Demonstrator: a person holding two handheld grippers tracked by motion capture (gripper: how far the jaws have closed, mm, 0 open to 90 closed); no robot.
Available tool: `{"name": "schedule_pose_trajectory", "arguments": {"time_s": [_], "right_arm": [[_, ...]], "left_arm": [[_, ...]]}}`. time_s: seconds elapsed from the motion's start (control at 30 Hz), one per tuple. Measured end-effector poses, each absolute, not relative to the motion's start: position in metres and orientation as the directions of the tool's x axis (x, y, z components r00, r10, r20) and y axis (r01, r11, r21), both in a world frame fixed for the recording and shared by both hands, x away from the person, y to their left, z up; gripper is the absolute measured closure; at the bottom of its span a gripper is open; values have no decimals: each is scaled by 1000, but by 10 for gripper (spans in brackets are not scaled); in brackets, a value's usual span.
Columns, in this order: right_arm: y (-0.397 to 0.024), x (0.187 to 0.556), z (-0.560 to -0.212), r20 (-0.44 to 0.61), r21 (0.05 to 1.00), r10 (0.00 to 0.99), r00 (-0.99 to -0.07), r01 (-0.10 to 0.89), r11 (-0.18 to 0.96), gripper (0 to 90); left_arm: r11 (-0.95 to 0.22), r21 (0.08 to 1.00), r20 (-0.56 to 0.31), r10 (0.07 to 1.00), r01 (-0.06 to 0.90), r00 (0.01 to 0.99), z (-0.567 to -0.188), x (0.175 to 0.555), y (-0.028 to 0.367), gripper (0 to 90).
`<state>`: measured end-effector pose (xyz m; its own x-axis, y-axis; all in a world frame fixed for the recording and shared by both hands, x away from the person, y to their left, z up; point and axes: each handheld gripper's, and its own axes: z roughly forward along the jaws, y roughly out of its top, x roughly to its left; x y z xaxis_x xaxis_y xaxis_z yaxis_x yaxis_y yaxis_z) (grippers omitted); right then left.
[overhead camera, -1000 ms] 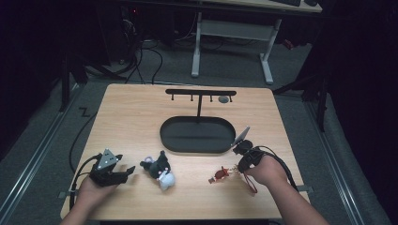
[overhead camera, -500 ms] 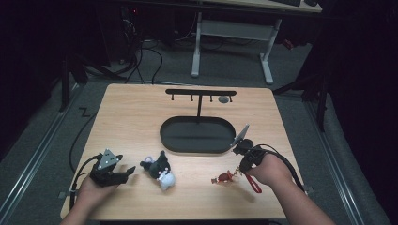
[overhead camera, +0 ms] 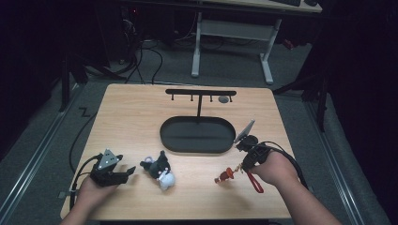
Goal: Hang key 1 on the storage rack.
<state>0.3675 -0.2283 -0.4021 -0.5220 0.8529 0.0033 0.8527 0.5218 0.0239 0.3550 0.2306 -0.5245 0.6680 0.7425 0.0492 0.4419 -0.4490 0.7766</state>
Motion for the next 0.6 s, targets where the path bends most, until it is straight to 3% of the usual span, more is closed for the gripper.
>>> {"name": "schedule_pose_trajectory", "arguments": {"time_s": [0.6], "right_arm": [[-234, 367, -370, 2, 54, 873, -487, 872, 486, 835]], "left_arm": [[-446, 777, 45, 743, 444, 668, -524, 355, 231, 295]]}}
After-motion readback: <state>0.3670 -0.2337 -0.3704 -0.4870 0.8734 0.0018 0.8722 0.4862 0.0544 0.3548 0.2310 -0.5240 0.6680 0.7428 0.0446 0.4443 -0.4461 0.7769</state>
